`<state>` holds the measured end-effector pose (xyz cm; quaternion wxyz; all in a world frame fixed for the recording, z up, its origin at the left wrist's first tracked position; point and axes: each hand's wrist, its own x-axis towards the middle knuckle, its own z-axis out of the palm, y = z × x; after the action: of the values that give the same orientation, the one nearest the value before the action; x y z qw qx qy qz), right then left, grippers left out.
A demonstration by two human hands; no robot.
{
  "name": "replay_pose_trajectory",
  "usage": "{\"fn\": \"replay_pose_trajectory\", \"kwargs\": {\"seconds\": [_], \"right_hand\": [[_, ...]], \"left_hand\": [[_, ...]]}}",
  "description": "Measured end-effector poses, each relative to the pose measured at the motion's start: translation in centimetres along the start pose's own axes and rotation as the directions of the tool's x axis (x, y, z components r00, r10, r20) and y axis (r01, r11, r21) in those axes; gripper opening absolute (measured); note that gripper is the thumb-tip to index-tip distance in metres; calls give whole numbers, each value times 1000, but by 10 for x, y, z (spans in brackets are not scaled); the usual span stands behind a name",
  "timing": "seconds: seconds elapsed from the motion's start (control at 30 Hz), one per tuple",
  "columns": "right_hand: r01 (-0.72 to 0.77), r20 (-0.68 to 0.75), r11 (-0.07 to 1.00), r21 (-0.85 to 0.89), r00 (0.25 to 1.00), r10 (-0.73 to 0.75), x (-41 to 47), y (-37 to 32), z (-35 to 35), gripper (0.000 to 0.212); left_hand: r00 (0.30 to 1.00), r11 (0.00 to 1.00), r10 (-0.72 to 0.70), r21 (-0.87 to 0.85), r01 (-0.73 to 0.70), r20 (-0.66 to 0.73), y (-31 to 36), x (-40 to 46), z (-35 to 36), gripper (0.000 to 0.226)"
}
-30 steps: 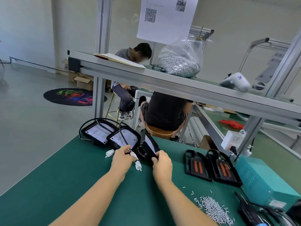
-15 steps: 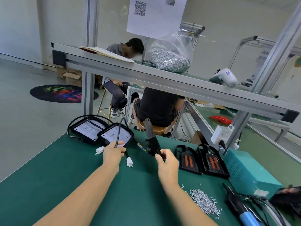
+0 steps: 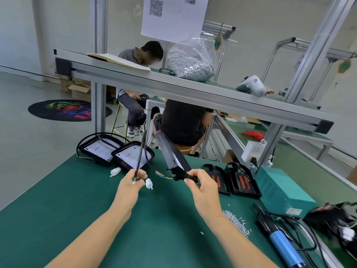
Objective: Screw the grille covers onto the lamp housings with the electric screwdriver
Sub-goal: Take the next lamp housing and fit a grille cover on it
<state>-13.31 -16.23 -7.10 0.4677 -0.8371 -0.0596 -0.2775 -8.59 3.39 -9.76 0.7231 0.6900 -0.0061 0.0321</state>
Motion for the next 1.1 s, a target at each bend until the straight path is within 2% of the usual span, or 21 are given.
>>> {"fn": "replay_pose_trajectory", "kwargs": {"seconds": [0.17, 0.23, 0.33, 0.4, 0.47, 0.57, 0.73, 0.83, 1.03, 1.1], "right_hand": [[157, 223, 984, -86, 965, -135, -34, 2, -10, 9], [263, 297, 956, -131, 930, -215, -49, 5, -14, 7], [345, 374, 926, -156, 888, -268, -64, 8, -20, 9], [365, 404, 917, -161, 872, -276, -71, 9, -24, 8], [397, 444, 900, -181, 849, -286, -75, 10, -30, 10], [463, 496, 859, -219, 811, -311, -81, 10, -38, 13], [529, 557, 803, -273, 768, -317, -82, 5, -48, 23], [540, 569, 786, -300, 763, -307, -83, 9, -54, 32], [548, 559, 788, -280, 760, -331, -88, 12, -58, 48], [539, 495, 793, -284, 790, -361, -83, 10, -56, 48]], "left_hand": [[990, 992, -121, -35, 124, 69, -21, -23, -11, 26], [982, 969, -177, -160, 187, 71, -23, -32, -13, 25], [949, 839, -296, -446, 313, 108, -20, -39, -19, 31], [922, 762, -350, -523, 382, 165, -15, -43, -28, 46], [906, 761, -360, -492, 424, 223, -13, -46, -34, 53], [886, 802, -388, -381, 460, 253, -13, -51, -34, 35], [866, 829, -479, -251, 500, 143, -11, -49, -26, 14], [877, 857, -477, -192, 478, 55, -15, -49, -18, 2], [899, 887, -437, -158, 433, 10, -22, -55, -12, 8], [910, 901, -413, -164, 403, -32, -22, -59, -10, 12]]}}
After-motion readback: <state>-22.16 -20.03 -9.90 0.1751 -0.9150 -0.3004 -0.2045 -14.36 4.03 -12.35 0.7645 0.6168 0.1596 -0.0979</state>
